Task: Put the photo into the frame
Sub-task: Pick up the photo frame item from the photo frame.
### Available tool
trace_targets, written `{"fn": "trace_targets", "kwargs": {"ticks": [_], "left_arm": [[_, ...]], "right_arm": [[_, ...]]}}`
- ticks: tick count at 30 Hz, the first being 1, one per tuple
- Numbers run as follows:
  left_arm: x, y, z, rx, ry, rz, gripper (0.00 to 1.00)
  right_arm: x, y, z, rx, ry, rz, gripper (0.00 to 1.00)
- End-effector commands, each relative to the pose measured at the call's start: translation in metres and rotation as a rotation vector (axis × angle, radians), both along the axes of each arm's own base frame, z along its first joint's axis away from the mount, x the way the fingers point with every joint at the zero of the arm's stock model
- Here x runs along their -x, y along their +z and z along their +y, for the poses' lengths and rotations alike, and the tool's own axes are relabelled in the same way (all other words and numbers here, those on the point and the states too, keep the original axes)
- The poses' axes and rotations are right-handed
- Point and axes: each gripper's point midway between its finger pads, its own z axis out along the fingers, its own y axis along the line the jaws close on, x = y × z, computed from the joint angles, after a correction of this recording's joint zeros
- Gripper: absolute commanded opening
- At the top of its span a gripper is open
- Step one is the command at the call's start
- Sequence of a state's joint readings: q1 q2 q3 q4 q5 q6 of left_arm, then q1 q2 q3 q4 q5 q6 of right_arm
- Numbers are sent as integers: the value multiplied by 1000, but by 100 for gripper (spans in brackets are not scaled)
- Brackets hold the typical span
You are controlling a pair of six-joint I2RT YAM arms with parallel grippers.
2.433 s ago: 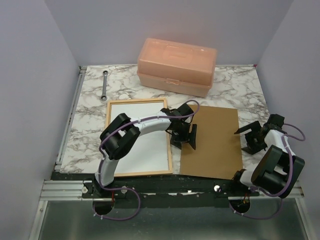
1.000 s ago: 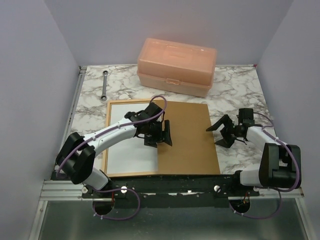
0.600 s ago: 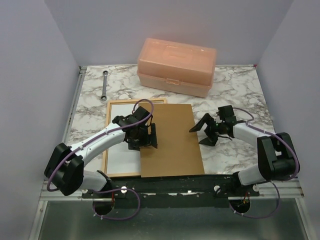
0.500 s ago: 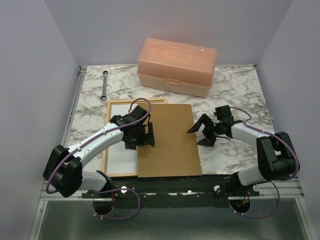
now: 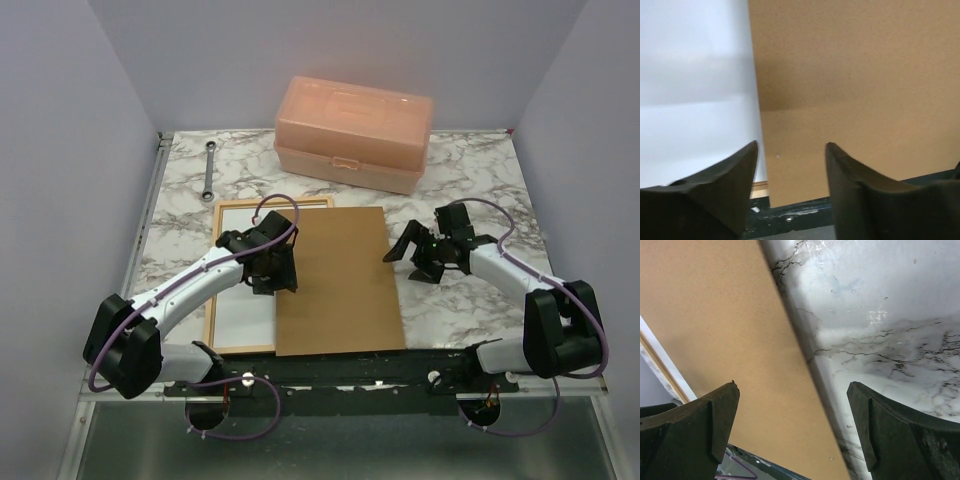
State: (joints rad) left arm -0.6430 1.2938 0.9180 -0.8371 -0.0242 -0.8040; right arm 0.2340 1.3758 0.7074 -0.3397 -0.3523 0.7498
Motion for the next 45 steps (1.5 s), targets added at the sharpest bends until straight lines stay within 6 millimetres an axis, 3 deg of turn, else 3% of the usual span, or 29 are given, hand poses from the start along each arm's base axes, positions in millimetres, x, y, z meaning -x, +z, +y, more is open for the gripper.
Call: {"fn": "trace_targets", "kwargs": {"ticks": [1,9,16,21,27,31,37,42,45], "left_arm": [[0,-3,-18,78,-31,-6,49],[9,-40,-6,-11,-13,72,30],[18,-69,0,-57,-7,140,22],[19,-72,0,-59,-11,143,21],[17,-64,-2,-47,-14,121,22],[15,-55,-4,-28,-13,98,23],[9,-31,-8,28,-16,23,35],[4,-10,-3,53,-8,-73,59],[5,-1,0,66,-11,-106,66]], "right_arm": [[2,-1,-11,75,43,-23,100],[12,-9,3,-30,101,7,99],[22,-13,19,-156,170,7,94],[27,-3,38,-311,226,-18,88],[32,23,59,-517,302,-75,79],[30,30,61,-534,318,-93,59],[29,34,60,-525,326,-102,15],[28,41,59,-508,335,-120,1],[23,56,58,-482,336,-155,0]]}}
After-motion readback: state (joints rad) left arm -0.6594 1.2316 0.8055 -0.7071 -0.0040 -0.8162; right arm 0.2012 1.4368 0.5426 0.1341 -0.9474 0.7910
